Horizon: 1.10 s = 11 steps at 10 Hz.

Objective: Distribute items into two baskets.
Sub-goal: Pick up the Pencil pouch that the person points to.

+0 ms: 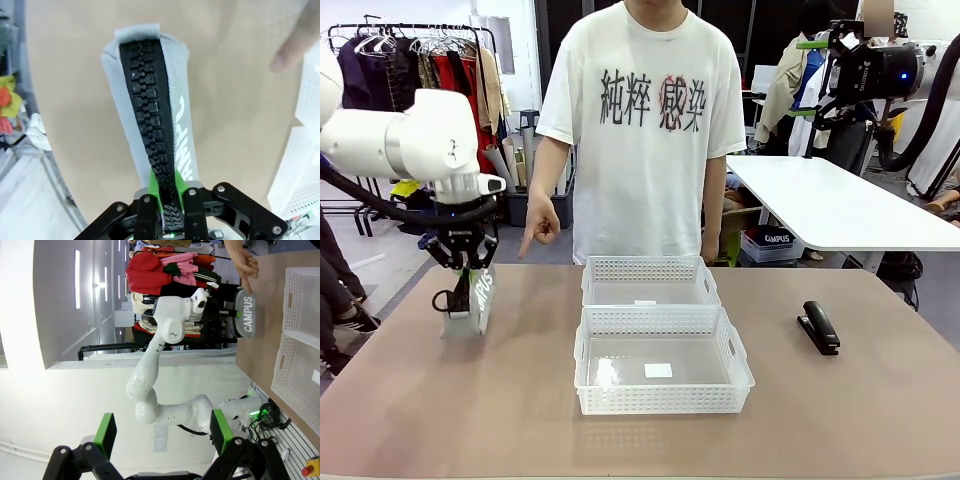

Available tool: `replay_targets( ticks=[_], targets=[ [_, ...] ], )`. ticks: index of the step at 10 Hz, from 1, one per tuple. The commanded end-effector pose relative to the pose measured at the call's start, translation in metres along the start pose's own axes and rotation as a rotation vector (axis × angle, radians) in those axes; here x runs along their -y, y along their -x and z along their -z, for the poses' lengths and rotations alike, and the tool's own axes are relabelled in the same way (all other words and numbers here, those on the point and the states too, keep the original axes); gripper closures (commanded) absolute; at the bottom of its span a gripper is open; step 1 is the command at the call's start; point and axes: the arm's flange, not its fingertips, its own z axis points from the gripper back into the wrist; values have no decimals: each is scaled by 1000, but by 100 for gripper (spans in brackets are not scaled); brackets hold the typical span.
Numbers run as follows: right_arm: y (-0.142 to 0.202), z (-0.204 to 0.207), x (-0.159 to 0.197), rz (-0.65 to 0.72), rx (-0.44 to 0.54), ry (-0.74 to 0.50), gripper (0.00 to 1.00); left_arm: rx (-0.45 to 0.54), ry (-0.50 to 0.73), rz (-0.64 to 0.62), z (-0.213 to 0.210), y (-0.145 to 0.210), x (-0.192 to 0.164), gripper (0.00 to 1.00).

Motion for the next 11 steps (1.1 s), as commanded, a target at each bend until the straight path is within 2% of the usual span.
replay_targets(
  ticks=[1, 5, 7, 11],
  targets=[
    [1, 0, -2, -3, 0, -1, 0, 5, -10, 9, -40, 7, -1, 100],
    [1, 0, -2, -3, 0, -1, 0, 18, 6, 56, -135, 28, -2, 100],
    [1, 0, -2, -3, 0, -1, 0, 58, 27, 82, -185, 43, -3, 100],
    [1, 0, -2, -3, 0, -1, 0, 104, 25, 99, -256, 57, 7, 100]
  ],
)
